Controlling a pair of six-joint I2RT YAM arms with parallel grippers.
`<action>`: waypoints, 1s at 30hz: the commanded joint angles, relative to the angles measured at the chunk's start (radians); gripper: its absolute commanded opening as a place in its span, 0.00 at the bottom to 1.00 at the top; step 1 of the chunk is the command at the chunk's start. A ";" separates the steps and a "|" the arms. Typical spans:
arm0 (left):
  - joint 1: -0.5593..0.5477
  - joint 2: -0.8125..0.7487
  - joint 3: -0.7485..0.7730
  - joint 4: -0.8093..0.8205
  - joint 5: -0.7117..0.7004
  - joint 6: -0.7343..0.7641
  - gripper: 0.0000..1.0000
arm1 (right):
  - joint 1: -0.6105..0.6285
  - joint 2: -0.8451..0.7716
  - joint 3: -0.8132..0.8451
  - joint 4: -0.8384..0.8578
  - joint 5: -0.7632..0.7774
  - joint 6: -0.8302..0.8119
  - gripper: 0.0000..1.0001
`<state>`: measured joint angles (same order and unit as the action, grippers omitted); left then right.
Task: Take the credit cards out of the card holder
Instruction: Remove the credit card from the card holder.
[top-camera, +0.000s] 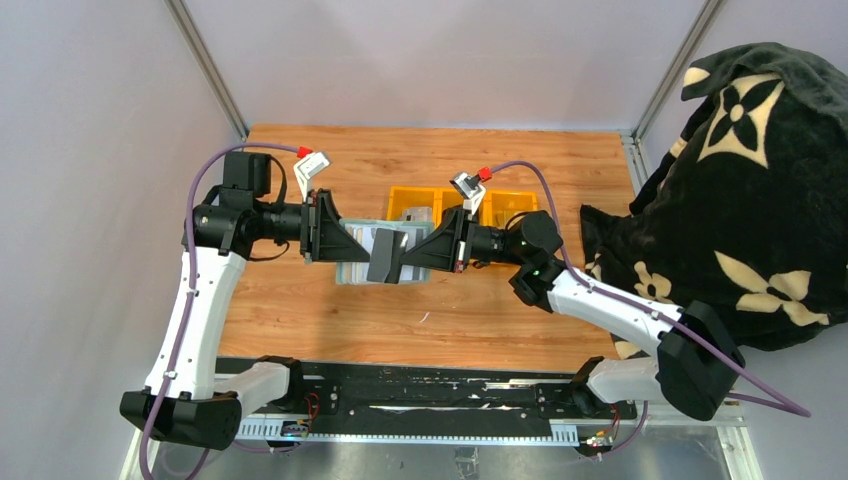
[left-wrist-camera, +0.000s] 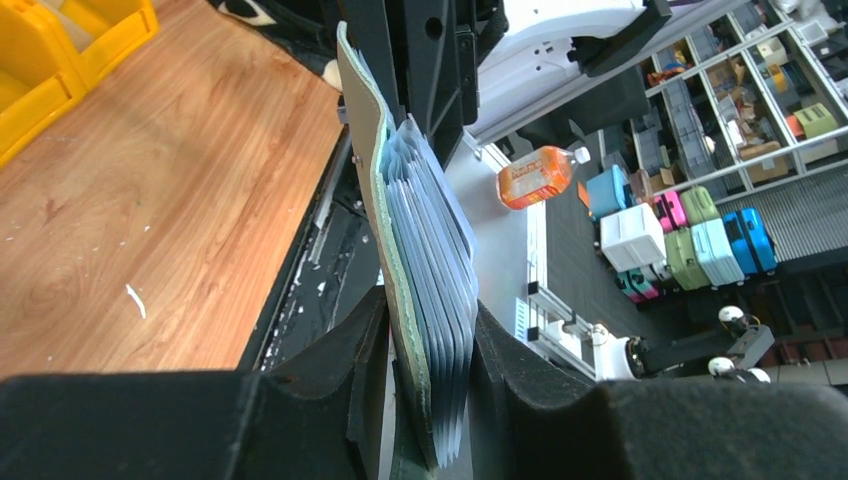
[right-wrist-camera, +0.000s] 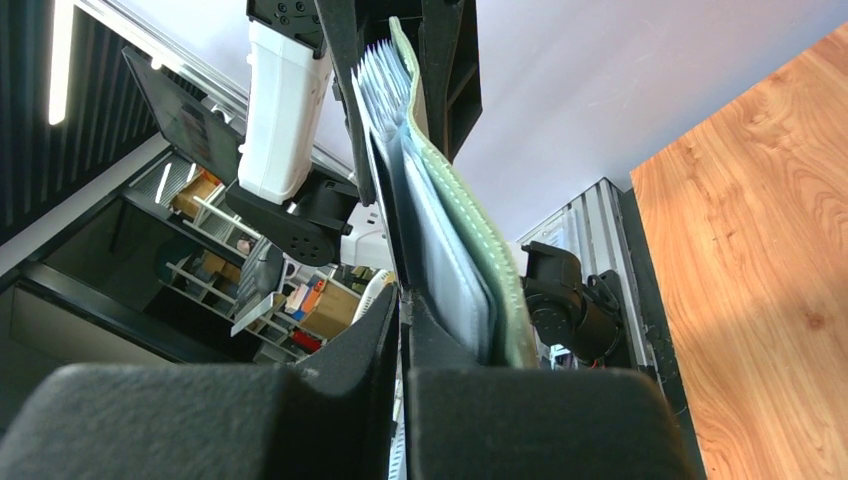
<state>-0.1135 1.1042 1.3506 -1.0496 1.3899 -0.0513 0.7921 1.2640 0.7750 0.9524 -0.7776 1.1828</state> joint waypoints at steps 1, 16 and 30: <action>0.003 0.010 0.030 -0.003 -0.028 -0.033 0.00 | 0.009 0.014 0.036 0.009 0.005 -0.011 0.13; 0.005 0.004 0.041 0.000 -0.009 -0.042 0.00 | 0.008 0.101 0.053 0.145 0.026 0.089 0.06; 0.057 0.018 0.066 0.002 -0.143 0.005 0.00 | -0.179 -0.073 -0.026 -0.101 -0.055 -0.011 0.00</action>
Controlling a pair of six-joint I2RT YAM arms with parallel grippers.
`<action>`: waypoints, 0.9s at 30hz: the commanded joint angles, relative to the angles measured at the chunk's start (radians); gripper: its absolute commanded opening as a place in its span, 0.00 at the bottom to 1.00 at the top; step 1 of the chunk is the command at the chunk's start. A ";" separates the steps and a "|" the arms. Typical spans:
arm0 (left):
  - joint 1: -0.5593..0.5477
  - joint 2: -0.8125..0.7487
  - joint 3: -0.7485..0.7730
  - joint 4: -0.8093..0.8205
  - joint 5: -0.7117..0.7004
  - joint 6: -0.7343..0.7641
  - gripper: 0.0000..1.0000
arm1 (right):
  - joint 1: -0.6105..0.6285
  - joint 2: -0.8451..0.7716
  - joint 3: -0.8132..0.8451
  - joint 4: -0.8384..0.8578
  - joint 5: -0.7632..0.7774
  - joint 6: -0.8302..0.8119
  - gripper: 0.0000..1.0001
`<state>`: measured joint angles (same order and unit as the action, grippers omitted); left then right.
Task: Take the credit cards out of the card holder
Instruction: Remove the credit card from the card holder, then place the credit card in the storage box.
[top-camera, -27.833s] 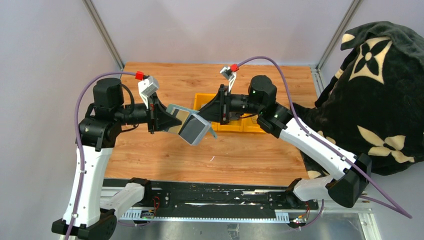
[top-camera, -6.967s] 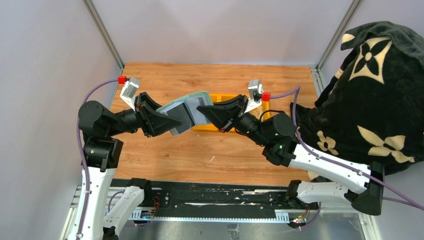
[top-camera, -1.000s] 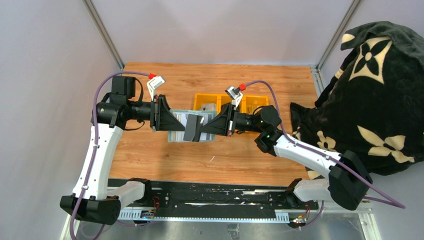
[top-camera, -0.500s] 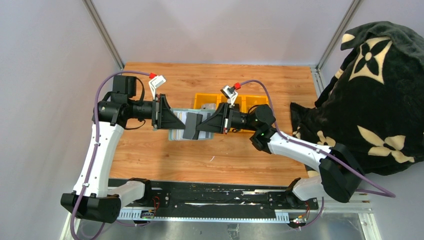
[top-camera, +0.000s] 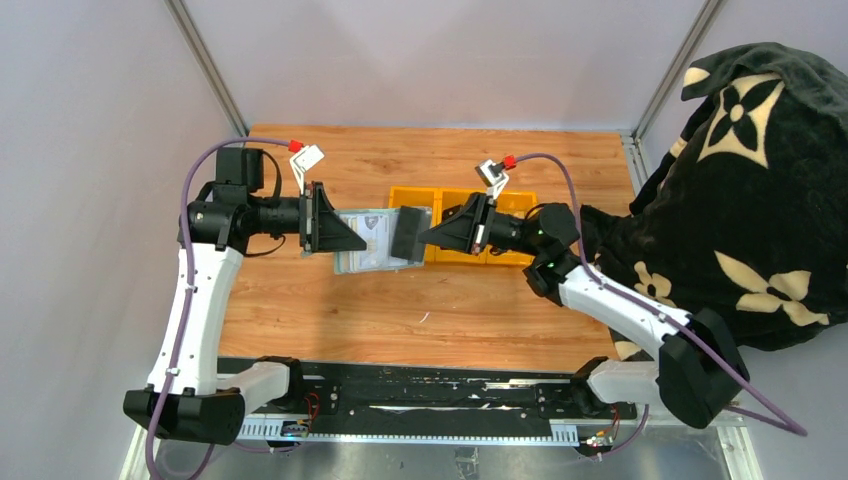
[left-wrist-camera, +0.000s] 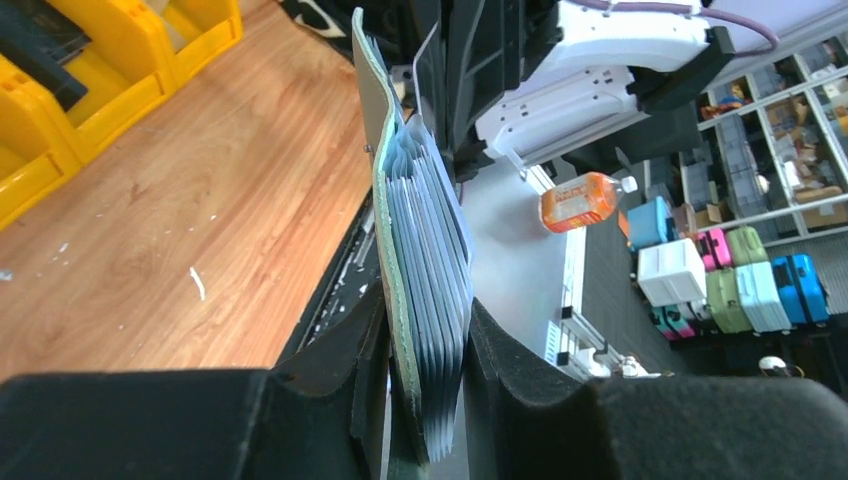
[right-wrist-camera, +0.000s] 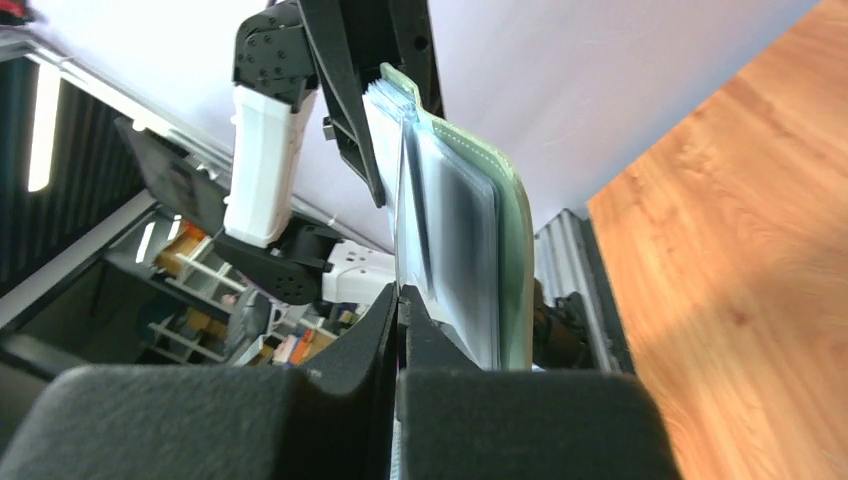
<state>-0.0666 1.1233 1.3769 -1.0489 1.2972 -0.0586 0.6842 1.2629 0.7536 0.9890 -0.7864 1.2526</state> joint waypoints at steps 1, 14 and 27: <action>0.010 -0.003 0.041 0.002 -0.089 0.025 0.00 | -0.096 -0.089 0.000 -0.199 -0.054 -0.106 0.00; 0.010 -0.039 0.024 -0.038 -0.329 0.167 0.00 | -0.282 0.043 0.296 -1.191 0.355 -0.732 0.00; 0.010 -0.060 0.028 -0.047 -0.236 0.176 0.00 | -0.267 0.485 0.553 -1.279 0.533 -0.794 0.00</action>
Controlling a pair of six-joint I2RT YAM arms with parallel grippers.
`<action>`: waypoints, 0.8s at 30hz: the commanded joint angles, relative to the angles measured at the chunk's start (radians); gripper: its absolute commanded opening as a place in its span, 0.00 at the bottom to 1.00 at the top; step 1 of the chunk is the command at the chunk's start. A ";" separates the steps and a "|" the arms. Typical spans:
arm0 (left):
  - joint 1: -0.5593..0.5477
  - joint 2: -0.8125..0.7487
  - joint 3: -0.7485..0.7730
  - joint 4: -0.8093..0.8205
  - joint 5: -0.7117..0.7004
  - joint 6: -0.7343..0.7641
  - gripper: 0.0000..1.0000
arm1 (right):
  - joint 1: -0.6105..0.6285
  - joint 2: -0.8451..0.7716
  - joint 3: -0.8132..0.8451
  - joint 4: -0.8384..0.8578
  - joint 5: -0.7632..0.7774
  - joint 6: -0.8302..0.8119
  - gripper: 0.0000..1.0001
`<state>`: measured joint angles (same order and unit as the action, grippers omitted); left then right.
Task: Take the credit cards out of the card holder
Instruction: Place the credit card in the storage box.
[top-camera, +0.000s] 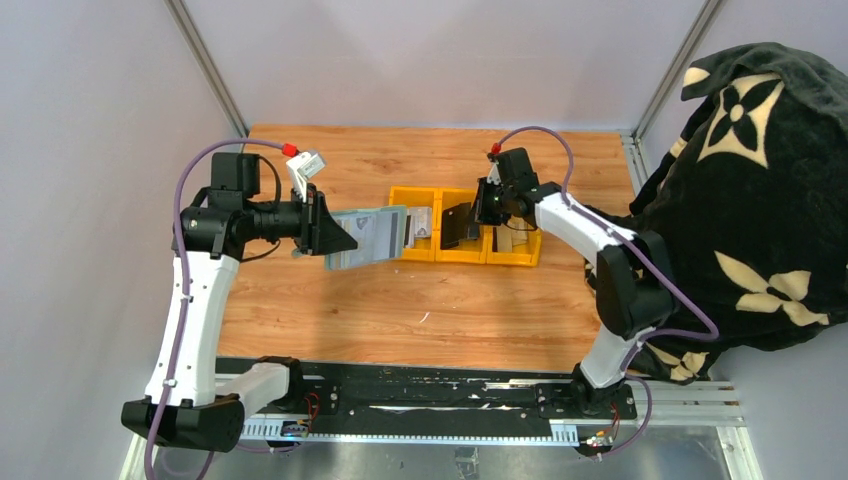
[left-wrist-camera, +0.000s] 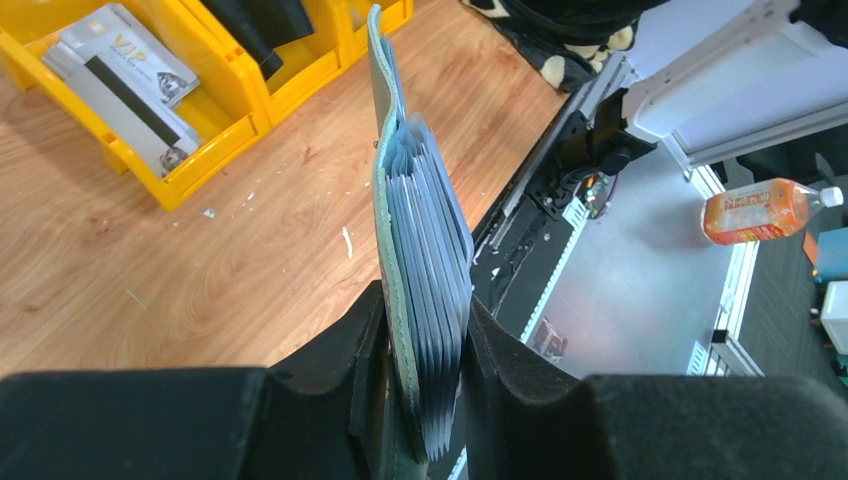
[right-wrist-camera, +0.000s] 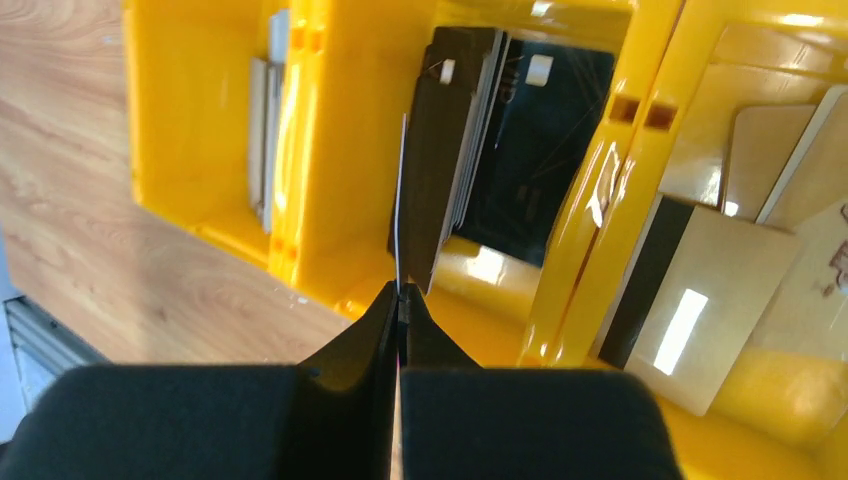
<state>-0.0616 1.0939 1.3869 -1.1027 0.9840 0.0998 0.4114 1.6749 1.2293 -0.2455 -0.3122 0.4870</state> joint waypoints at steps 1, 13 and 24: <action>0.005 -0.033 0.017 0.007 0.082 0.020 0.00 | 0.010 0.097 0.095 -0.043 0.065 -0.022 0.00; 0.005 -0.050 0.002 0.007 0.129 0.038 0.00 | 0.063 0.232 0.214 -0.032 0.151 0.016 0.06; 0.001 -0.060 -0.001 0.008 0.228 0.060 0.00 | 0.075 -0.193 0.106 0.197 -0.251 0.033 0.73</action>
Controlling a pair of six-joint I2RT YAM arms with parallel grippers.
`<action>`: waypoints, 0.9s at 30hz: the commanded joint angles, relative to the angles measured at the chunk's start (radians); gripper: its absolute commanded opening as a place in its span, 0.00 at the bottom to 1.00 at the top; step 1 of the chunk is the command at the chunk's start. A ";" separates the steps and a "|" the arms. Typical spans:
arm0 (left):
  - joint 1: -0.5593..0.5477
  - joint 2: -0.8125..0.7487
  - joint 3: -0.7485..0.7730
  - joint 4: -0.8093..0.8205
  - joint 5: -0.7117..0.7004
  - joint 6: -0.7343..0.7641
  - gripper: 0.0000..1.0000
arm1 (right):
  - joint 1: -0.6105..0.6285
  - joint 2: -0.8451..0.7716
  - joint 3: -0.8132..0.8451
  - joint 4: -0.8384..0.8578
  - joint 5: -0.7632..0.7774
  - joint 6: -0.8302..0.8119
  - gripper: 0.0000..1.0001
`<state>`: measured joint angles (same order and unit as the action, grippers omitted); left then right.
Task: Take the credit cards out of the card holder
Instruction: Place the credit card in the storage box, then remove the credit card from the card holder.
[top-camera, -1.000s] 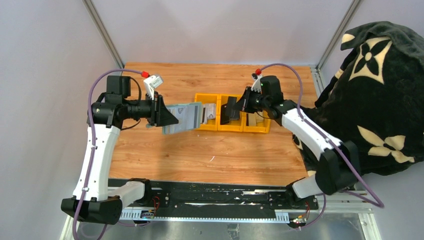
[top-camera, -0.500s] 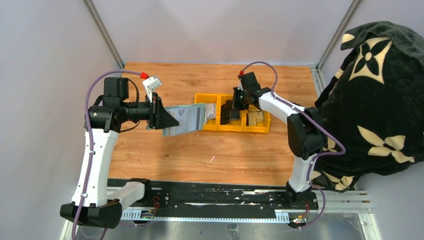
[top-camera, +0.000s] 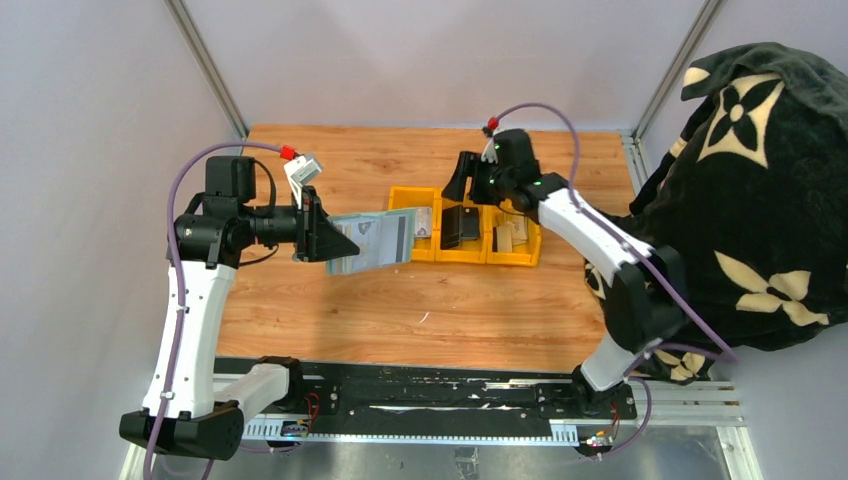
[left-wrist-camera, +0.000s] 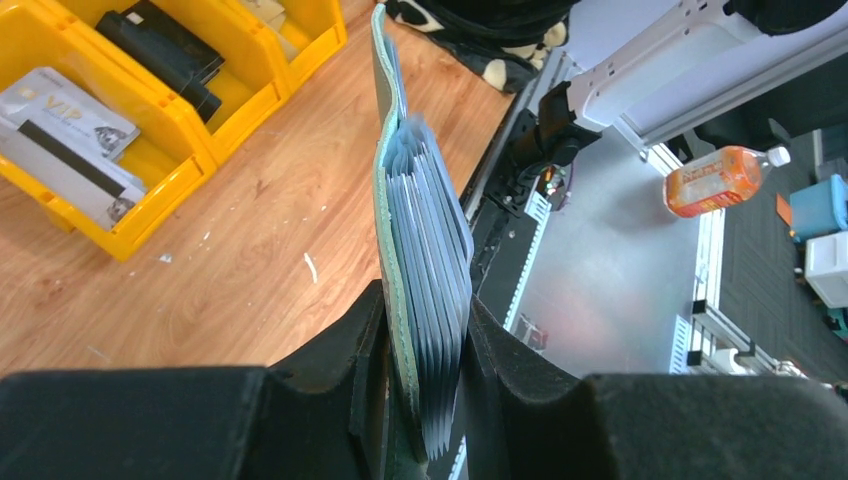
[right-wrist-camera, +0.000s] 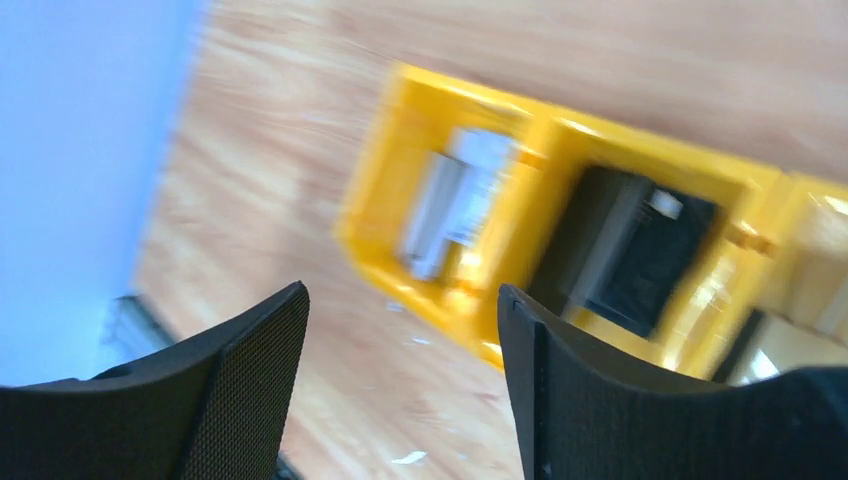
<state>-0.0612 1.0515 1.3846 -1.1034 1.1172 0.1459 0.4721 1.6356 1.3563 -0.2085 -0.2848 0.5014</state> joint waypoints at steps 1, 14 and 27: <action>-0.004 -0.017 0.002 0.010 0.108 0.007 0.00 | 0.014 -0.175 -0.031 0.219 -0.383 0.046 0.74; -0.026 -0.040 0.002 0.010 0.163 -0.042 0.00 | 0.238 -0.201 -0.037 0.573 -0.855 0.192 0.77; -0.030 -0.054 0.039 0.010 0.011 0.006 0.00 | 0.327 -0.204 -0.020 0.353 -0.746 0.036 0.27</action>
<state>-0.0845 1.0107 1.3846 -1.1084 1.2003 0.1223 0.7620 1.4410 1.3228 0.2928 -1.0786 0.6491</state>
